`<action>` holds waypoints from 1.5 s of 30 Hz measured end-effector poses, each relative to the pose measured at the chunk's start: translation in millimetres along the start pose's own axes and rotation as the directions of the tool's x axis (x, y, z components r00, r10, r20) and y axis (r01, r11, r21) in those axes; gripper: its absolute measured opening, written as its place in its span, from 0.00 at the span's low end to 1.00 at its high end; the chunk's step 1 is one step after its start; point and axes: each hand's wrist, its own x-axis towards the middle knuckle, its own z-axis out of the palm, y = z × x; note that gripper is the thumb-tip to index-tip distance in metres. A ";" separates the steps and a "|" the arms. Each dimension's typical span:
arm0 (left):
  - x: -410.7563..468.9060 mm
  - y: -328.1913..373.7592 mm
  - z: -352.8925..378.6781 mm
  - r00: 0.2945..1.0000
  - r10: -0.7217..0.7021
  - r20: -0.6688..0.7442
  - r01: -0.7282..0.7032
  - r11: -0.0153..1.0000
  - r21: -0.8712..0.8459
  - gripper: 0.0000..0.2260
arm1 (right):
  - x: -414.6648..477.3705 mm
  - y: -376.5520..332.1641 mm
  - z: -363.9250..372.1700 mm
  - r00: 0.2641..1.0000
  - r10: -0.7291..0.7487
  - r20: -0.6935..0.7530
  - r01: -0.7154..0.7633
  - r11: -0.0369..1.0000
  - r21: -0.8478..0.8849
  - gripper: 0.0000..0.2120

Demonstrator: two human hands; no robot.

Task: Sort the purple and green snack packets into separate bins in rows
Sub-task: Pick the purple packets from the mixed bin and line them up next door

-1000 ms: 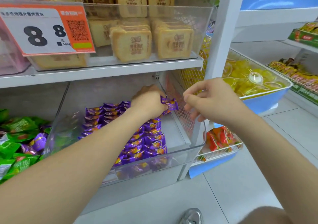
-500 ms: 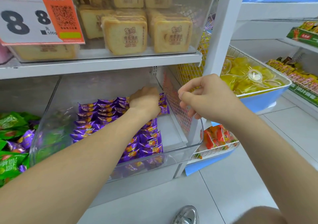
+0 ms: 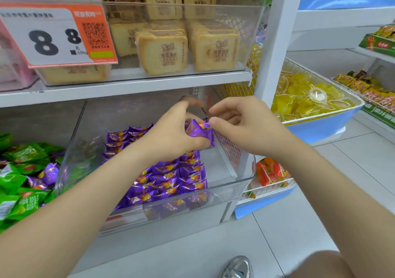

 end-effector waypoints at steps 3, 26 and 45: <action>-15.4 5.1 -7.0 0.998 0.055 0.028 -0.053 0.997 -0.061 0.32 | -0.9 -4.4 2.6 0.996 -0.027 0.084 0.024 0.999 0.045 0.05; 61.5 -24.6 24.2 0.984 -0.169 -0.060 0.179 0.896 0.408 0.09 | 2.9 17.2 -3.5 0.995 0.015 -0.099 -0.009 0.998 0.062 0.06; 63.1 -47.8 59.7 0.987 -0.112 -0.114 0.159 0.758 0.632 0.04 | 4.8 12.7 -2.5 0.996 0.030 -0.088 -0.029 0.999 0.020 0.07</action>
